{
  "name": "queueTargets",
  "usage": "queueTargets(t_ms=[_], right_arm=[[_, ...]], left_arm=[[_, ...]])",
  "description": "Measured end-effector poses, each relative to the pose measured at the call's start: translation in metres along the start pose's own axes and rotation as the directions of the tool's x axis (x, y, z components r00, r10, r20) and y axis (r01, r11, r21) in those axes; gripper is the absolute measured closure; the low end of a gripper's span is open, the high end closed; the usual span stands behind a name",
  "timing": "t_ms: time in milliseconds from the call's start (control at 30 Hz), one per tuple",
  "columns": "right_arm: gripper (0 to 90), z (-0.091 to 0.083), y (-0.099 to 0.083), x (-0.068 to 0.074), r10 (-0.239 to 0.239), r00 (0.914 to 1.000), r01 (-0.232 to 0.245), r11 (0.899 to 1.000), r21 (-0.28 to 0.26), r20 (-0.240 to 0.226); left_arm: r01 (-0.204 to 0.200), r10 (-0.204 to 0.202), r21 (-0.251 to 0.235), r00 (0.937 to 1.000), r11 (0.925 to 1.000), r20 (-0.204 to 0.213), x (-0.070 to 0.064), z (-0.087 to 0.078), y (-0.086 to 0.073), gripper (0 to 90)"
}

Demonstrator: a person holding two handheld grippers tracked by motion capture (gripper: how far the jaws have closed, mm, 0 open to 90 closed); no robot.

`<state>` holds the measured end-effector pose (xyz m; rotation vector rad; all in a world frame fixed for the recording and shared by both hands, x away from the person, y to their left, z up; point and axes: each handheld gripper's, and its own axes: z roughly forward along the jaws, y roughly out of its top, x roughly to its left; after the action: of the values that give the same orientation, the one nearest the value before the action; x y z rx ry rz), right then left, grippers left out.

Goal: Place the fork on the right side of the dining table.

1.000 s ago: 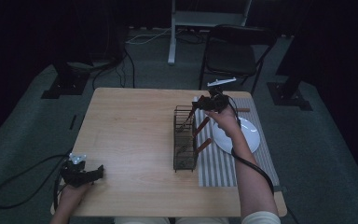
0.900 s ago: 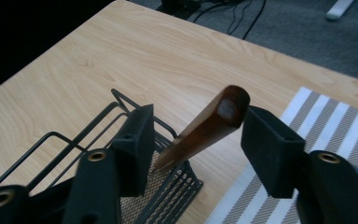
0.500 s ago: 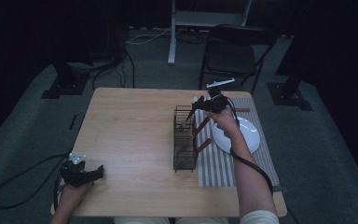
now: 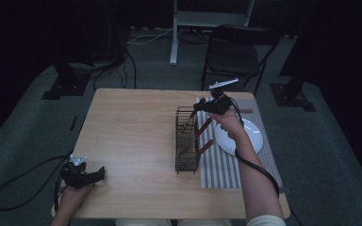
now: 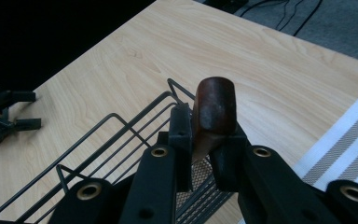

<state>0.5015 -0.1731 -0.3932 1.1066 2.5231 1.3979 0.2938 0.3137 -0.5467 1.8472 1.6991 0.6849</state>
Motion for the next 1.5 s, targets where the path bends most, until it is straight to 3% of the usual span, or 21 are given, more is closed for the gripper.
queueTargets(t_ms=[133, 433, 867, 1100, 1167, 1200, 1300, 1500], right_arm=[[80.5, -0.01, 0.003, 0.006, -0.014, 0.9999, 0.014, 1.0, -0.025, 0.006], [80.6, -0.038, 0.011, 0.033, -0.1, 0.9941, 0.102, 0.994, -0.041, 0.042], [80.5, -0.084, 0.024, 0.061, -0.153, 0.9859, 0.159, 0.982, -0.1, 0.068], [80.5, -0.112, 0.026, 0.068, -0.162, 0.9816, 0.176, 0.974, -0.141, 0.1], [80.5, -0.112, 0.026, 0.068, -0.162, 0.9816, 0.176, 0.974, -0.141, 0.1], [80.5, -0.124, 0.027, 0.07, -0.169, 0.9793, 0.186, 0.969, -0.165, 0.111], [80.5, -0.134, 0.026, 0.07, -0.173, 0.9766, 0.194, 0.965, -0.177, 0.128], [80.5, -0.149, 0.02, 0.065, -0.163, 0.9728, 0.192, 0.965, -0.179, 0.164]], left_arm=[[0.0, 0.0, 0.0, 1.0, 1.0, 0.0, 0.0, 0.0, 0.0, 0.2], [-0.001, 0.001, 0.0, 1.0, 1.0, -0.001, 0.0, 0.0, 0.0, 0.2], [-0.001, 0.001, 0.0, 1.0, 1.0, -0.001, 0.0, 0.0, 0.0, 0.2], [-0.001, 0.001, -0.001, 1.0, 1.0, -0.001, 0.0, 0.0, 0.0, 0.3], [0.0, 0.0, 0.0, 1.0, 1.0, -0.001, 0.0, 0.0, 0.0, 0.2], [0.0, 0.0, -0.001, 1.0, 1.0, -0.001, 0.0, 0.0, 0.0, 0.3], [0.0, 0.0, 0.0, 1.0, 1.0, -0.001, 0.0, 0.0, 0.0, 0.3], [0.0, 0.0, -0.001, 1.0, 1.0, -0.001, 0.0, 0.0, 0.0, 0.3]])
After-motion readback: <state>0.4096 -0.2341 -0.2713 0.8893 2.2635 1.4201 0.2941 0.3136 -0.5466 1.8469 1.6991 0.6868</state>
